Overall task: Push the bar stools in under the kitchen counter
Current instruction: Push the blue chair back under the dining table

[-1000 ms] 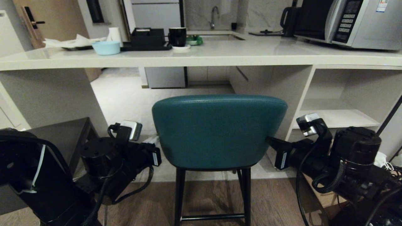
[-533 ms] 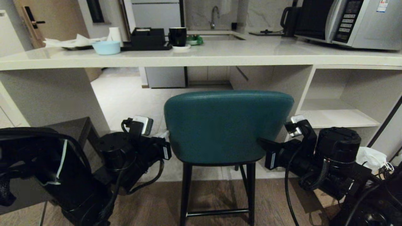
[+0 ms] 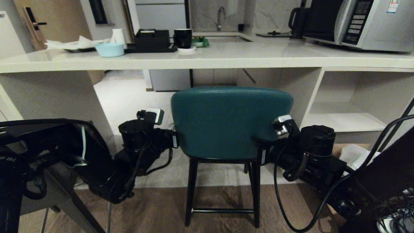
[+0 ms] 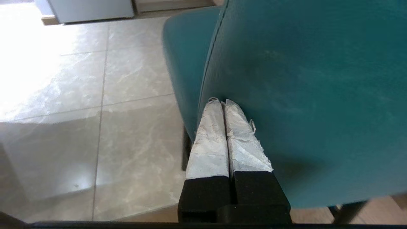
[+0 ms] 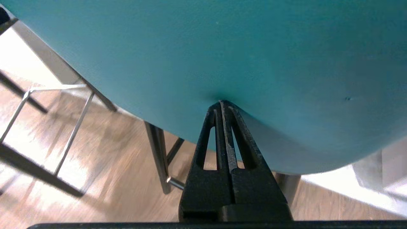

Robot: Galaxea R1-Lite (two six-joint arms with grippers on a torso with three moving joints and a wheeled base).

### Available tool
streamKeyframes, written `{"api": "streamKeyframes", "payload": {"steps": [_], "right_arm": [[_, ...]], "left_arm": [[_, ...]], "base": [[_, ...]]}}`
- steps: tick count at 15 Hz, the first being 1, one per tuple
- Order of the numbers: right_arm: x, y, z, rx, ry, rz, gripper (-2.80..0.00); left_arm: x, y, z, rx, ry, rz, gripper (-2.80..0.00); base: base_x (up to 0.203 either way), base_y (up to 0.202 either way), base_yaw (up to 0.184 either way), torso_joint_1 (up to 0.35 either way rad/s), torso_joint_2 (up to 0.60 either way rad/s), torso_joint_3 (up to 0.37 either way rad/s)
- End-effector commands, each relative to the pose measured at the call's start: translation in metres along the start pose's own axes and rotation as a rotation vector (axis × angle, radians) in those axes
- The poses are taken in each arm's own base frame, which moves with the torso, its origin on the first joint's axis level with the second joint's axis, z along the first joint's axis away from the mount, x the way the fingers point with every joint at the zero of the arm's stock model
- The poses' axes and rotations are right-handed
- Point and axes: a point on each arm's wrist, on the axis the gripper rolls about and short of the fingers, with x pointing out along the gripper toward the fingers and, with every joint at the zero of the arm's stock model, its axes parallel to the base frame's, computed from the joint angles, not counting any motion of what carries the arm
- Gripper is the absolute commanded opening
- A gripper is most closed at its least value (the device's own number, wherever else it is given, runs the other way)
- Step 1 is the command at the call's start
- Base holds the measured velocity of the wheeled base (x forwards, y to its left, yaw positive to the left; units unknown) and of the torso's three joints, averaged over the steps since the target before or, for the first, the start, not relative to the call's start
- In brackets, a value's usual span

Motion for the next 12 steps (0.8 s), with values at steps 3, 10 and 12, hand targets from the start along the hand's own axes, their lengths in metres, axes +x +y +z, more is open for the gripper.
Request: {"api": "streamKeyframes", "payload": {"steps": [3, 10, 12], "right_arm": [[0.016, -0.010, -0.008, 0.006, 0.002, -0.027, -2.80], [0.020, -0.011, -0.004, 0.003, -0.015, -0.030, -2.80], [0.021, -0.012, -0.004, 0.003, -0.017, -0.030, -2.80]], "left_arm": [[0.014, -0.001, -0.012, 0.009, 0.009, 0.008, -2.80], [0.011, -0.003, -0.003, 0.079, -0.001, 0.004, -2.80], [0.010, -0.004, -0.004, 0.079, 0.003, 0.002, -2.80]], "base": [[0.000, 0.000, 0.000, 0.000, 0.00, 0.000], [0.000, 0.000, 0.000, 0.000, 0.00, 0.000], [0.000, 0.000, 0.000, 0.000, 0.00, 0.000]]}}
